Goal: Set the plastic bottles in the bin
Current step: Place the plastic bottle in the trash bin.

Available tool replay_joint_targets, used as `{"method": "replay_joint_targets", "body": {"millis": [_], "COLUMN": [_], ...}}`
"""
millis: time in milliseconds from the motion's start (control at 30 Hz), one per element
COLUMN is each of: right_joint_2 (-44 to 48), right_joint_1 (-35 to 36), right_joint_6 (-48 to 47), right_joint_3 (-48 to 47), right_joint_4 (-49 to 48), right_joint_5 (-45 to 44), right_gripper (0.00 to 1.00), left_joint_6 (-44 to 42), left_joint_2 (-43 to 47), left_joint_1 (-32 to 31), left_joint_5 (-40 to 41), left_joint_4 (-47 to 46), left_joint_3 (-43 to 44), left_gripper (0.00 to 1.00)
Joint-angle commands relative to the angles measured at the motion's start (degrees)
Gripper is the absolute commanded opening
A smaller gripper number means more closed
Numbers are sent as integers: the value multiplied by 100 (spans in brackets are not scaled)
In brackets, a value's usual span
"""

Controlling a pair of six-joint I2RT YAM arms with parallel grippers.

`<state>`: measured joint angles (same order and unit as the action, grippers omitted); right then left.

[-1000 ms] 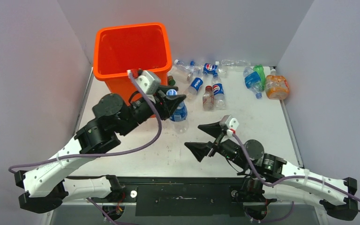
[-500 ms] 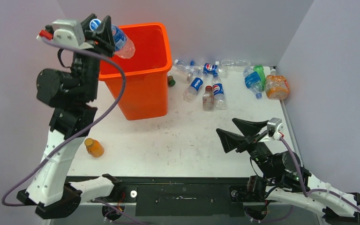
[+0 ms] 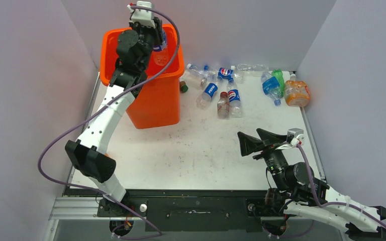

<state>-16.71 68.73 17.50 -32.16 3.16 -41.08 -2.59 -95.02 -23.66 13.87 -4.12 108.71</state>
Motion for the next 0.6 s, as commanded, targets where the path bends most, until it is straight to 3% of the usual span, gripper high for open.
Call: {"method": "replay_joint_targets", "body": {"millis": [0, 33, 67, 133, 200, 433, 567], "right_joint_2": [10, 16, 34, 80, 125, -290, -897], "right_joint_1": [43, 42, 43, 39, 43, 36, 31], "right_joint_6": [166, 170, 158, 132, 98, 235, 514], "right_joint_3": [45, 50, 71, 135, 222, 101, -69], "right_joint_4": [-136, -121, -108, -108, -226, -267, -248], "right_joint_5": [-300, -298, -310, -418, -515, -681, -1261], "right_gripper": [90, 90, 90, 90, 90, 90, 90], "left_joint_6": [-126, -185, -260, -468, -620, -1406, -1219], "left_joint_2": [-295, -333, -317, -190, -6, 1482, 2755], "left_joint_1": [19, 18, 6, -61, -159, -1217, -1953], "left_joint_5": [-94, -62, -89, 26, 220, 751, 616], "left_joint_4": [-564, -659, -777, -1146, -1386, -1953, -1541], "left_joint_3": [382, 361, 229, -7, -126, -959, -1928], "left_gripper": [1, 13, 38, 75, 94, 96, 96]}}
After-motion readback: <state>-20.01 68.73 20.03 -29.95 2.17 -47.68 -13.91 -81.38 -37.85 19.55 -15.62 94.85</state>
